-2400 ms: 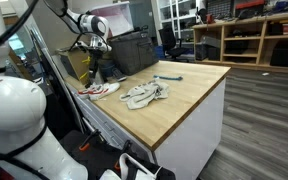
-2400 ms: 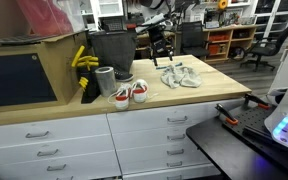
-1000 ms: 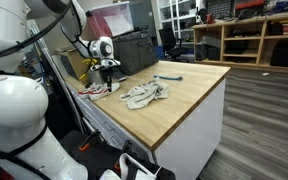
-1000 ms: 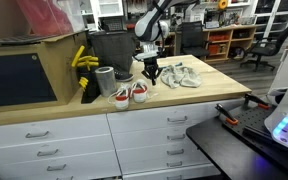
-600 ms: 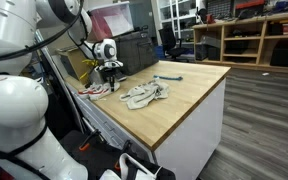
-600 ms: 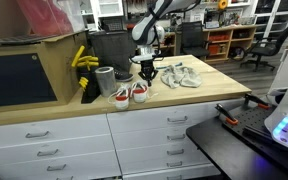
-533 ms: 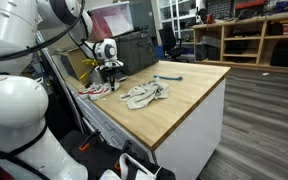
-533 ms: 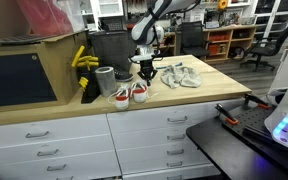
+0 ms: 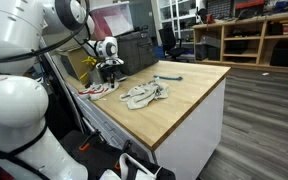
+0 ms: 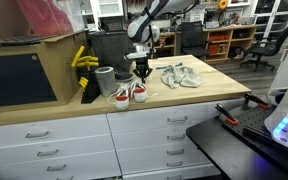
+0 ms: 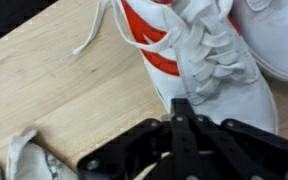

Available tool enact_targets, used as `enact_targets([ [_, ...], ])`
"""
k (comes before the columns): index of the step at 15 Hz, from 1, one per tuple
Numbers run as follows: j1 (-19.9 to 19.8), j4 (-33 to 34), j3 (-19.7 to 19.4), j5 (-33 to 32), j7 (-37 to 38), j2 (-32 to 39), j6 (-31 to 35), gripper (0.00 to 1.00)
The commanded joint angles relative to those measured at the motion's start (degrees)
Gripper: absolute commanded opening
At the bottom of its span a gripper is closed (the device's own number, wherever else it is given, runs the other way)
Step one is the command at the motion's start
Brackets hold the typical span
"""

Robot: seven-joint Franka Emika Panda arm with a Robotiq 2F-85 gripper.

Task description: Move the right shoe backwards

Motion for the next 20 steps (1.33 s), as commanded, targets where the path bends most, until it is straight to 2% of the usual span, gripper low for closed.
enact_targets([
  [1,1.1,6.6,0.7,2.1,1.4,3.3,-2.0,0.00],
  [5,0.5,8.8,1.9,4.8,0.5,1.8,-2.3,0.00],
  [10,-2.1,5.8,-1.7,3.0,-0.1,-7.7,-0.1,0.00],
  [12,-4.4,4.7,-2.7,2.5,-1.3,-11.3,-4.5,0.27],
  [13,-5.7,3.7,-2.9,2.9,-2.1,-13.0,-7.6,0.34],
  [14,-8.2,3.1,-1.8,5.1,-4.8,-14.6,-14.1,0.41],
  [16,-10.9,1.7,-2.1,6.8,-8.1,-17.7,-22.6,0.56],
  [20,-12.7,-0.9,-4.1,2.7,-16.5,-25.0,-35.0,0.86],
])
